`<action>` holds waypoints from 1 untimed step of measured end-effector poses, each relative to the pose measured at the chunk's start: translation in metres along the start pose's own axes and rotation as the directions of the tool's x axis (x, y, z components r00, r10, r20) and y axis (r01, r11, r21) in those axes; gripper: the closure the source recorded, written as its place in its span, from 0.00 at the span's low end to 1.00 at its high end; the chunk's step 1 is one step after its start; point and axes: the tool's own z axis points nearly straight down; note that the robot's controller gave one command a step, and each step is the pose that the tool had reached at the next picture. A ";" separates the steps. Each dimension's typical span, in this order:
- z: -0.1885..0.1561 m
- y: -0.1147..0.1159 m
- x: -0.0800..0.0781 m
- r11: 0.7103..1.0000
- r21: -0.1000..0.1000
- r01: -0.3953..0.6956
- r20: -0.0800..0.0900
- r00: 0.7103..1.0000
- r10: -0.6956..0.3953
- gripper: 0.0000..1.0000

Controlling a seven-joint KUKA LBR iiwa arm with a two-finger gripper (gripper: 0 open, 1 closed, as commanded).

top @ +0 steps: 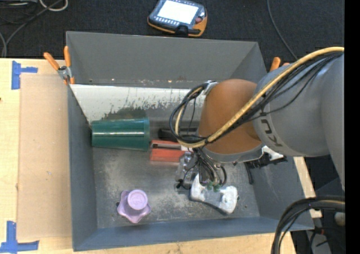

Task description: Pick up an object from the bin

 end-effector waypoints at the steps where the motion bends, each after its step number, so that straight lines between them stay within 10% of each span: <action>1: 0.012 0.116 0.043 0.993 -0.008 0.119 0.005 0.993 -0.119 1.00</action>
Offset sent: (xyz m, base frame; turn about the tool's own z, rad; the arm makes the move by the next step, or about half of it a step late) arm -0.0230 -0.0540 -0.0695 -0.1833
